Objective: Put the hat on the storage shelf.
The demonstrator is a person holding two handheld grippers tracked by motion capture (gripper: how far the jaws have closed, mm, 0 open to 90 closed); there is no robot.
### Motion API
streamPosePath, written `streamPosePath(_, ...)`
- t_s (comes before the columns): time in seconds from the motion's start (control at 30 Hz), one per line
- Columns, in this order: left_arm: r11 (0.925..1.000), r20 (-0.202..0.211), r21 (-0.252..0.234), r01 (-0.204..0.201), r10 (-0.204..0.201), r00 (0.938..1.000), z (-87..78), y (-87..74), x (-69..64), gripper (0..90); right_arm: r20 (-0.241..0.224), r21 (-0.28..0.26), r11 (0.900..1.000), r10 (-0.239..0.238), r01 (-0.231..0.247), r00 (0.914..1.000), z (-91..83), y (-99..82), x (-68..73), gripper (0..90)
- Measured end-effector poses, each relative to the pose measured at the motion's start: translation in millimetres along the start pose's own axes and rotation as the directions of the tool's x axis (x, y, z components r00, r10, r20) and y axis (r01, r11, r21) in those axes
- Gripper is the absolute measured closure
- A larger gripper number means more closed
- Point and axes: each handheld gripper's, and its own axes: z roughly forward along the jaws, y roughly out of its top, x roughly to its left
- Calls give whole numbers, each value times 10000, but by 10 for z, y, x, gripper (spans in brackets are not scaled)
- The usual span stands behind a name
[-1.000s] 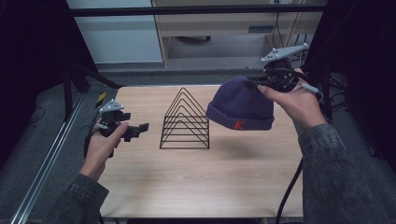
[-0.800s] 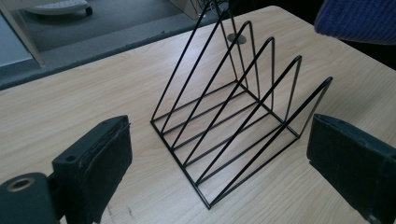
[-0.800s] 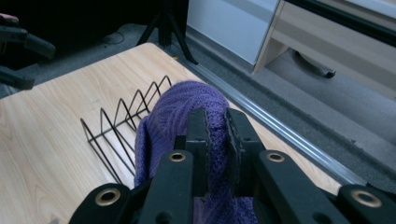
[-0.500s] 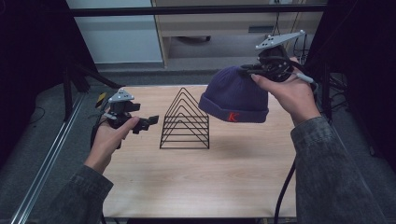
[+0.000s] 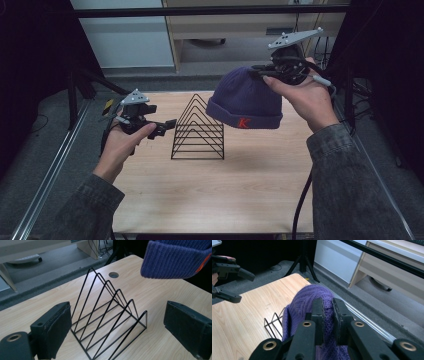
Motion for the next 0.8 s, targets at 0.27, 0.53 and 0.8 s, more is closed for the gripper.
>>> streamPosePath(0.27, 9997, 134, -178, -139, 142, 9998, -38, 56, -59, 69, -198, -187, 9998, -75, 71, 9998, 79, 65, 115, 807)
streamPosePath(0.53, 9989, 251, -414, -221, 232, 9994, -57, 124, -98, 68, -430, -329, 9991, -263, 249, 9987, 165, 163, 243, 807)
streamPosePath(0.8, 9984, 438, -271, -494, 506, 9978, 87, 174, -143, 68, -685, -448, 9983, -398, 368, 9969, 306, 231, 354, 806)
